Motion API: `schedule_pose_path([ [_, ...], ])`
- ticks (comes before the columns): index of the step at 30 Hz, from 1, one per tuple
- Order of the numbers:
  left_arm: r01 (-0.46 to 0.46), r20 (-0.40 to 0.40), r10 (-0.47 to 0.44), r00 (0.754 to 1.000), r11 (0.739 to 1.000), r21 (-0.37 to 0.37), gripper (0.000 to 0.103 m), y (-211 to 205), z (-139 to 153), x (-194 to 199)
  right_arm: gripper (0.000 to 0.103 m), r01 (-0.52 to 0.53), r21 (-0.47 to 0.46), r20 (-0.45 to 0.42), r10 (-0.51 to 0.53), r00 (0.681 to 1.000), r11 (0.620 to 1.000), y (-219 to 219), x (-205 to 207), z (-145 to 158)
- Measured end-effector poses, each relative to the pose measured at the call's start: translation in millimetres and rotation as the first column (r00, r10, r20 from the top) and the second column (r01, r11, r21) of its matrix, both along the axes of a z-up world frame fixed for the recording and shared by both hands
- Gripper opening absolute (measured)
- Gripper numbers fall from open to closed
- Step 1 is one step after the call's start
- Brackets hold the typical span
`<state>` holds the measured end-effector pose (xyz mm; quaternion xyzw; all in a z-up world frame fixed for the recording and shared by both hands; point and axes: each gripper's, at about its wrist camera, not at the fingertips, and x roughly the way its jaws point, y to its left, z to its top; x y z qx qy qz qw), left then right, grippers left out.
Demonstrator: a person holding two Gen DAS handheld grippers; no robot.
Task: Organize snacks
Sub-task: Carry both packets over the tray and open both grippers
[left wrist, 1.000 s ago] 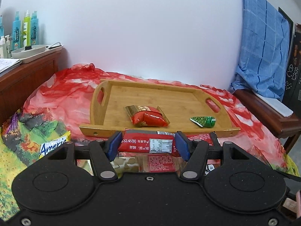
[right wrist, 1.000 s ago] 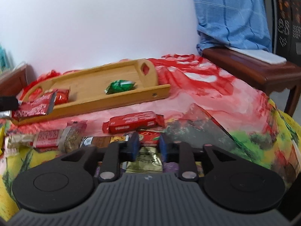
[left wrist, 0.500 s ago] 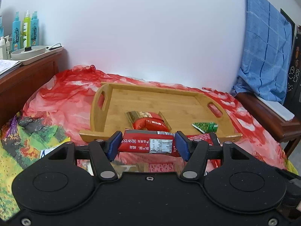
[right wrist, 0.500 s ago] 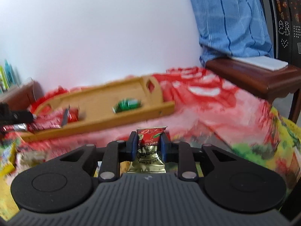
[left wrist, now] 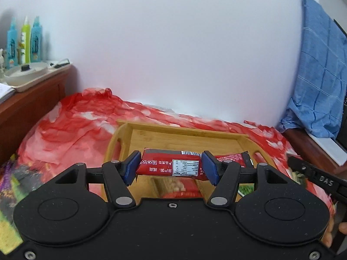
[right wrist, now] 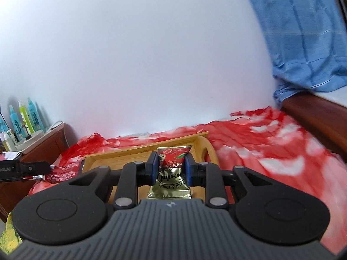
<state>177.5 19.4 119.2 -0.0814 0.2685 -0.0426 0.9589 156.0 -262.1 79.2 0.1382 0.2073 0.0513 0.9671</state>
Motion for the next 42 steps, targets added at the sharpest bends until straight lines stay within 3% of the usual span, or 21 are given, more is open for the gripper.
schedule_pose_path([
  [5,-0.017,-0.072,0.017,0.997,1.0,-0.002,0.059,-2,-13,48,0.03,-0.027,0.063,-0.074,0.032,0.997,0.998,-8,49,-21],
  [16,-0.056,-0.167,0.059,0.984,0.998,0.027,0.059,-7,-54,111,0.031,-0.071,0.013,-0.165,0.072,0.984,0.997,5,92,-50],
  [29,-0.055,-0.198,0.071,0.978,0.995,0.086,0.059,-15,-76,121,0.031,-0.081,0.007,-0.209,0.08,0.975,0.997,10,101,-63],
  [42,-0.061,-0.209,0.079,0.975,0.994,0.088,0.059,-14,-84,120,0.032,-0.09,-0.008,-0.218,0.086,0.972,0.996,13,103,-67],
])
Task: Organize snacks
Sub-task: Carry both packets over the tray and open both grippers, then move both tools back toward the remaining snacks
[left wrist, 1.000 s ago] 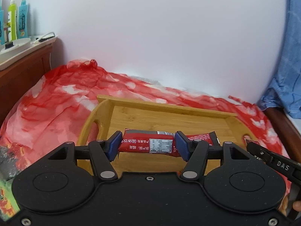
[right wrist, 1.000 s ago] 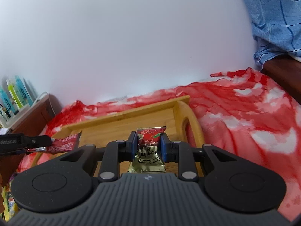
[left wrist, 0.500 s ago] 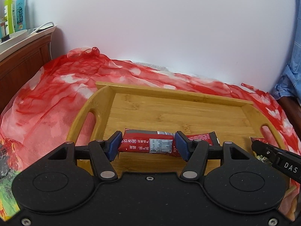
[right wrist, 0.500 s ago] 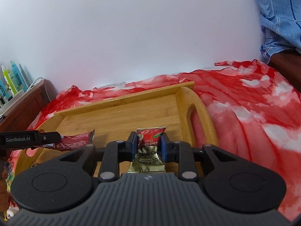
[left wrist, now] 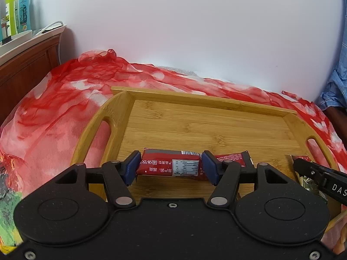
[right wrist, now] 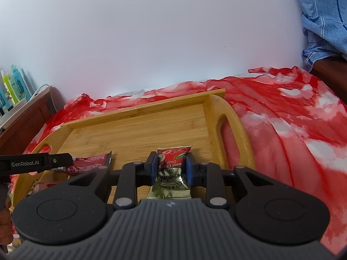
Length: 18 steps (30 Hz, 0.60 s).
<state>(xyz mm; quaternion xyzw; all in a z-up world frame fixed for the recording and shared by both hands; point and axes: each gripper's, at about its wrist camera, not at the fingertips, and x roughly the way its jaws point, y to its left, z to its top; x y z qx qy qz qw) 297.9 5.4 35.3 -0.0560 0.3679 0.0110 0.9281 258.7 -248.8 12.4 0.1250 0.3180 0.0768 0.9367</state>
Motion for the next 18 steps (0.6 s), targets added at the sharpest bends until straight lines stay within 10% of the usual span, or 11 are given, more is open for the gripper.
schedule_pose_path([
  [8,-0.001,-0.004,0.001,1.0,1.0,0.011,0.063,-2,2,-1,0.05,0.001,-0.009,0.012,0.0,1.0,1.0,3,-3,3],
  [18,0.038,0.054,-0.04,0.998,0.998,0.048,0.092,-3,30,-37,0.075,0.045,0.002,0.091,-0.045,0.995,0.999,-7,-29,33],
])
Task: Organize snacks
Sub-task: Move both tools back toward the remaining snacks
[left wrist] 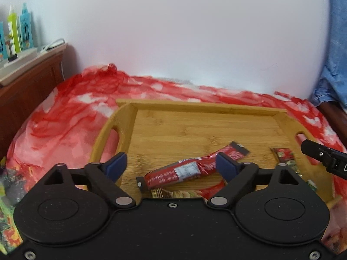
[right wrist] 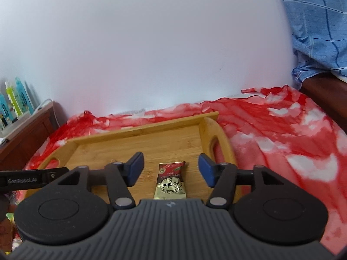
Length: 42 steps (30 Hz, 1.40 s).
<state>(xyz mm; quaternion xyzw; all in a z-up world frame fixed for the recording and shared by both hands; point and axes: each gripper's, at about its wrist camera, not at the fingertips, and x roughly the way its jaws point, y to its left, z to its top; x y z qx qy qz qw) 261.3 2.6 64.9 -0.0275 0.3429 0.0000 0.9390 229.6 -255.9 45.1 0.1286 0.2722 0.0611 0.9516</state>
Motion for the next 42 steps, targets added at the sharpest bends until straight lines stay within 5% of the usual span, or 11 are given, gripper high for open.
schedule_pose_path([
  [10,0.072,0.033,-0.072,0.997,0.997,-0.009,0.1,-1,15,-64,0.089,0.041,0.004,0.04,-0.042,0.998,0.999,-8,-55,17],
  [29,0.087,0.048,-0.09,0.995,0.995,0.047,0.102,11,-11,-166,0.1,0.145,-0.102,0.03,-0.143,0.989,0.984,6,-142,-2],
  [40,0.035,0.04,-0.035,0.999,0.999,0.016,0.08,23,-25,-190,0.102,0.206,-0.124,-0.029,-0.211,0.977,0.971,7,-146,-18],
  [42,0.026,0.038,-0.027,0.999,0.999,0.018,0.069,22,-26,-189,0.102,0.203,-0.14,-0.031,-0.209,0.977,0.969,11,-145,-20],
])
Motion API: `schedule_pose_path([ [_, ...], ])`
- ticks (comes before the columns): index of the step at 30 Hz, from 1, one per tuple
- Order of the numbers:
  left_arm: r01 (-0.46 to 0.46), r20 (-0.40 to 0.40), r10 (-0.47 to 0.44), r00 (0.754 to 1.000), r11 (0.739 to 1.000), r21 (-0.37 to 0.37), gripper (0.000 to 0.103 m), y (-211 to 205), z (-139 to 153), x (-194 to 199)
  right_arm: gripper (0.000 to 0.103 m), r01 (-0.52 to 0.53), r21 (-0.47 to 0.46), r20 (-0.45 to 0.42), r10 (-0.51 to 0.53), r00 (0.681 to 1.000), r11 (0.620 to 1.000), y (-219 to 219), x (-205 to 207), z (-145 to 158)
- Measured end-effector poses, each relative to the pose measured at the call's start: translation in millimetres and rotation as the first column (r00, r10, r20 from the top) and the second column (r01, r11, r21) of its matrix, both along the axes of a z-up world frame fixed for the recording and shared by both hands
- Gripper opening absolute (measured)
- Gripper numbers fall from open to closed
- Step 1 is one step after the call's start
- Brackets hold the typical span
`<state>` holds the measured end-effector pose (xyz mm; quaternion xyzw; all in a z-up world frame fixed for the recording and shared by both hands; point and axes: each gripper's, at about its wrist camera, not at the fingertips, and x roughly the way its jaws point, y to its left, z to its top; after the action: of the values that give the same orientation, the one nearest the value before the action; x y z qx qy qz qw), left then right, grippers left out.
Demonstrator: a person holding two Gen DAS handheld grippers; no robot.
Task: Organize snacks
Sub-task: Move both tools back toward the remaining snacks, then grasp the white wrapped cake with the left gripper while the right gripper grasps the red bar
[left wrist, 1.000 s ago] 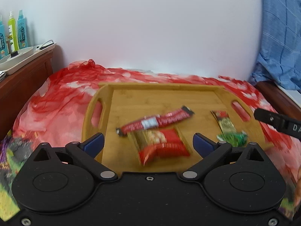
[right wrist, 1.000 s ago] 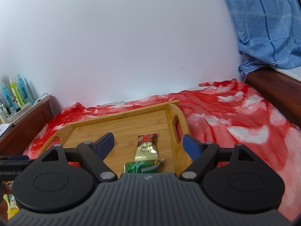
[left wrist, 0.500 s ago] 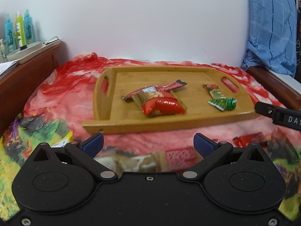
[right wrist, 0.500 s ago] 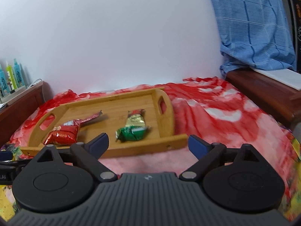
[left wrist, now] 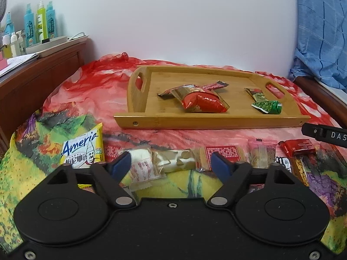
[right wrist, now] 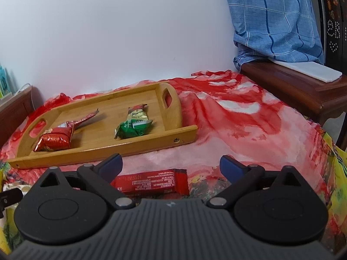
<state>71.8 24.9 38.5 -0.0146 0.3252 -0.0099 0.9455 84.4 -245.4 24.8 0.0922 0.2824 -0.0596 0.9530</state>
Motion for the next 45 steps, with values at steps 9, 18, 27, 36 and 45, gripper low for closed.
schedule_pose_path([
  [9,-0.002,-0.009,0.002,1.0,1.0,0.026,0.059,-8,-7,6,0.102,-0.011,-0.099,-0.035,0.008,0.999,0.995,17,6,-10],
  [18,0.025,0.024,-0.028,0.999,0.993,0.111,0.058,-21,-16,13,0.101,-0.034,-0.128,-0.044,0.029,0.999,0.991,24,8,-16],
  [27,0.016,0.029,-0.019,0.999,0.995,0.099,0.039,-19,-16,3,0.101,-0.091,-0.138,-0.065,0.083,0.994,0.986,35,10,-22],
  [36,0.051,0.02,-0.055,0.998,0.986,0.157,0.037,-20,-22,0,0.098,-0.15,-0.181,-0.062,0.141,0.988,0.972,49,7,-22],
  [45,0.06,0.038,-0.069,0.997,0.98,0.189,0.059,-30,-28,11,0.098,-0.144,-0.193,-0.042,0.139,0.989,0.971,50,5,-21],
])
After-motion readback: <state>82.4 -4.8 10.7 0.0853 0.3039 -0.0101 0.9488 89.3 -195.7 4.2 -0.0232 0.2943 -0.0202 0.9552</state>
